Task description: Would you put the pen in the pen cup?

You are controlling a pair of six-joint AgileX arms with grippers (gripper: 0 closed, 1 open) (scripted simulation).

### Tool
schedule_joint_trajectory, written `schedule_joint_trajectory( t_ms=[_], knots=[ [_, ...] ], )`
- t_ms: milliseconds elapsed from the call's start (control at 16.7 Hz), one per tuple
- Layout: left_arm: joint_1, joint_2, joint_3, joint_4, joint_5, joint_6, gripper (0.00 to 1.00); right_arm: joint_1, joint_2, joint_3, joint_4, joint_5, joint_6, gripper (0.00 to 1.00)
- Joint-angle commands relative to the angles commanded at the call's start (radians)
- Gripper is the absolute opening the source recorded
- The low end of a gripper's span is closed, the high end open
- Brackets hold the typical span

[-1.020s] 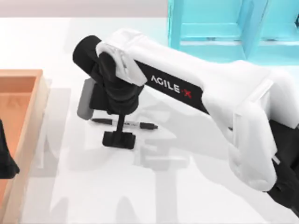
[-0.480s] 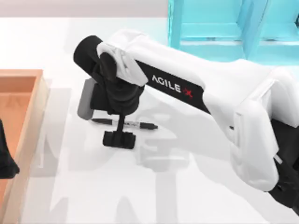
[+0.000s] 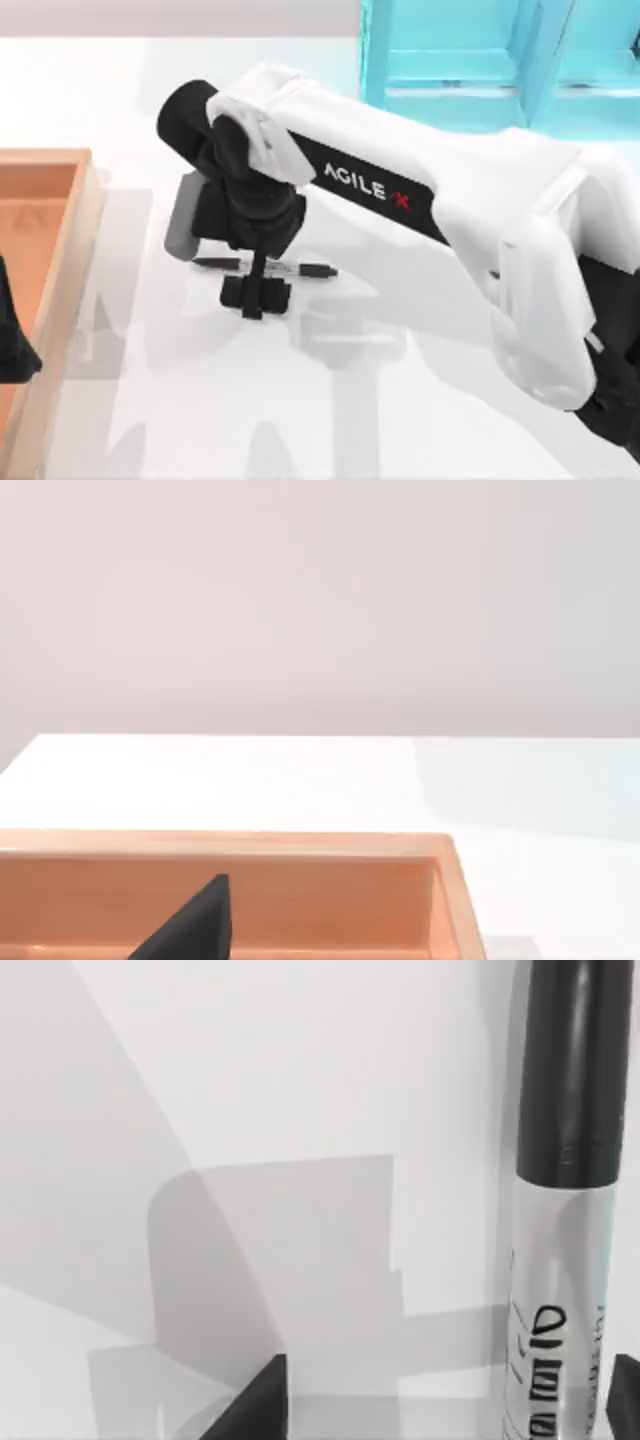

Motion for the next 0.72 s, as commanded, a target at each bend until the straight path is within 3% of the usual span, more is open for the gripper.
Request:
schedule_joint_trajectory(
  t_ms=[120,720],
  knots=[
    [0.000,0.000,0.000,0.000,0.000,0.000,1.00,0.000,0.000,0.000,0.000,0.000,0.000,0.00],
    [0.000,0.000,0.000,0.000,0.000,0.000,1.00,0.021,-0.090,-0.028,-0.039,-0.031,0.041,0.00]
  ],
)
